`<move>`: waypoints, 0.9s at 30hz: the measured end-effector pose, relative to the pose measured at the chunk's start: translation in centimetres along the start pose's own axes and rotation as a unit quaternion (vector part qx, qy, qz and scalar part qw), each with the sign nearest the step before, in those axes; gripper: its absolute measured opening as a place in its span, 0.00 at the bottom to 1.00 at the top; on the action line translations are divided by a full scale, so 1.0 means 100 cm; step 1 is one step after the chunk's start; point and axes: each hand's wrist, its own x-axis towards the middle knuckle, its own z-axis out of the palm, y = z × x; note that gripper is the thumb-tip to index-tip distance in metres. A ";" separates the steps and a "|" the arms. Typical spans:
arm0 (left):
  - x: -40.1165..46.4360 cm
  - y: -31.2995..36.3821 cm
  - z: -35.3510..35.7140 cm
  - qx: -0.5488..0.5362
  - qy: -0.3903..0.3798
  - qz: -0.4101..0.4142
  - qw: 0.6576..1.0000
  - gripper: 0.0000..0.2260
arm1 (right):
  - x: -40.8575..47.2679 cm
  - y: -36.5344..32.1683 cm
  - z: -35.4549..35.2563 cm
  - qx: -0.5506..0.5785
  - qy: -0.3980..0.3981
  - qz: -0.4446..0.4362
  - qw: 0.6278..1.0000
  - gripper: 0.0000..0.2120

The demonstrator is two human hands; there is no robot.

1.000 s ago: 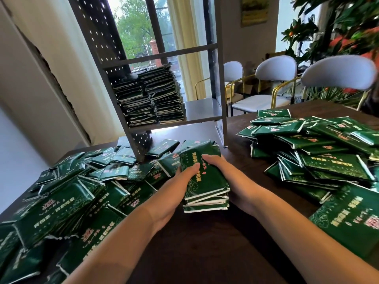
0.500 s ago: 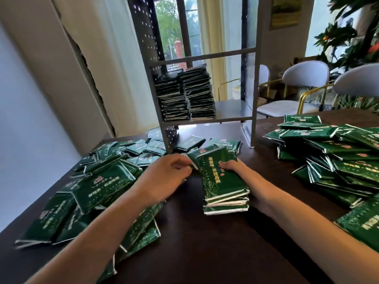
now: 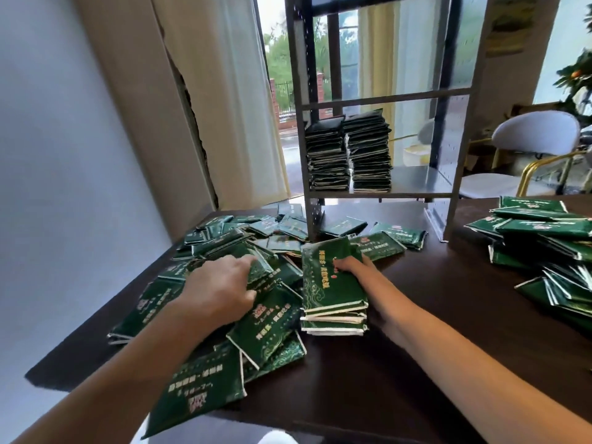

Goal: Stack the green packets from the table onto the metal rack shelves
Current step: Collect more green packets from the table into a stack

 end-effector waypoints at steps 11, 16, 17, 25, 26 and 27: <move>0.005 0.007 0.007 0.029 0.143 0.103 0.984 0.14 | 0.000 -0.003 -0.019 -0.017 0.029 0.009 0.999 0.25; 0.013 0.018 -0.003 -0.057 0.244 0.129 0.959 0.15 | 0.002 -0.010 -0.035 -0.031 0.033 0.008 0.999 0.30; 0.015 0.023 -0.006 -0.082 0.262 0.136 0.952 0.16 | 0.001 -0.014 -0.038 -0.031 0.034 0.005 0.999 0.27; 0.023 0.076 -0.025 -0.264 0.325 0.161 0.894 0.17 | 0.002 -0.021 -0.067 -0.002 0.057 -0.013 0.998 0.16; 0.024 0.083 -0.024 -0.285 0.327 0.156 0.888 0.14 | 0.001 -0.020 -0.070 0.006 0.057 -0.013 0.998 0.15; 0.026 0.090 -0.023 -0.311 0.327 0.152 0.879 0.11 | 0.001 -0.018 -0.072 0.013 0.057 -0.012 0.998 0.13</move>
